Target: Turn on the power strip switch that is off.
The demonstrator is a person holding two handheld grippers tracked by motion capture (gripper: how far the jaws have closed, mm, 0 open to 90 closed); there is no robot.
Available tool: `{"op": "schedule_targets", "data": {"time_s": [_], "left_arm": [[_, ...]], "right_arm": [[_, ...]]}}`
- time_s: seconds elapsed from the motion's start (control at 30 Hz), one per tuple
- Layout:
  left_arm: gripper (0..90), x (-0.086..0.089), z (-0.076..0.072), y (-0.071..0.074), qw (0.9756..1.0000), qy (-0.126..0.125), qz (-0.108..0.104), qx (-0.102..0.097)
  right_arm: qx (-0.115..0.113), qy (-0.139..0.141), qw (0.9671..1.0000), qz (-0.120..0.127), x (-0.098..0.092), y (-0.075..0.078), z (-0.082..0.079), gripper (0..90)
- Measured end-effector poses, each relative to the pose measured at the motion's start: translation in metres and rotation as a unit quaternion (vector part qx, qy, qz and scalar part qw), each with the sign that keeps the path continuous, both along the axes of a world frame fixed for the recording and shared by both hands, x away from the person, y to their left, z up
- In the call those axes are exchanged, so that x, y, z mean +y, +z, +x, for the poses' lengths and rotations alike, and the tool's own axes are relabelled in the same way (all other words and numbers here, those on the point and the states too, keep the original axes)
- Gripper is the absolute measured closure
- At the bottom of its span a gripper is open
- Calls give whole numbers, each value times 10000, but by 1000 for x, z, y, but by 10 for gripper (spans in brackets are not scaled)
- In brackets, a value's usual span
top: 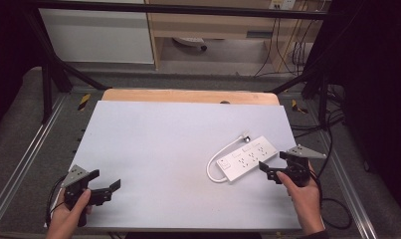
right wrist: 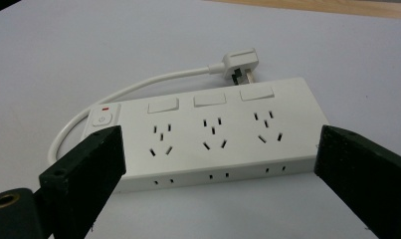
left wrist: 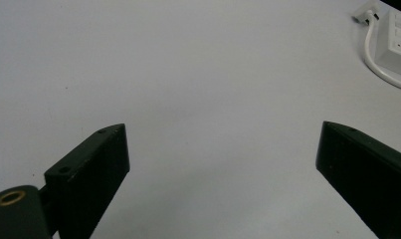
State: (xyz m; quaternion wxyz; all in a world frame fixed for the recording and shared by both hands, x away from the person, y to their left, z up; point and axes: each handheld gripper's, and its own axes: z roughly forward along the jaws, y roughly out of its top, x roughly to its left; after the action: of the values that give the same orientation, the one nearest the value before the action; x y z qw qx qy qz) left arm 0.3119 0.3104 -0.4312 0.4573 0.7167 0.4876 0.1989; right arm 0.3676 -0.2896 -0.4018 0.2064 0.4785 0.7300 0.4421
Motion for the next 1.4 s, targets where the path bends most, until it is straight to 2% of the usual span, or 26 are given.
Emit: {"op": "schedule_targets", "data": {"time_s": [0.3,0.53,1.0,1.17,1.4], "left_arm": [[65,0,0,0,10000,-9,22,-6],[65,0,0,0,10000,-15,37,4],[65,-2,0,0,9999,-89,81,0],[65,0,0,0,10000,-35,31,-14],[65,-1,0,0,10000,-46,68,-1]], "right_arm": [[-212,38,9996,174,1,19,15,63],[-343,28,9993,153,5,28,24,67],[-335,-14,9993,192,6,29,31,73],[-336,-48,9992,228,6,28,34,71],[-368,-63,9990,229,7,30,39,78]]}}
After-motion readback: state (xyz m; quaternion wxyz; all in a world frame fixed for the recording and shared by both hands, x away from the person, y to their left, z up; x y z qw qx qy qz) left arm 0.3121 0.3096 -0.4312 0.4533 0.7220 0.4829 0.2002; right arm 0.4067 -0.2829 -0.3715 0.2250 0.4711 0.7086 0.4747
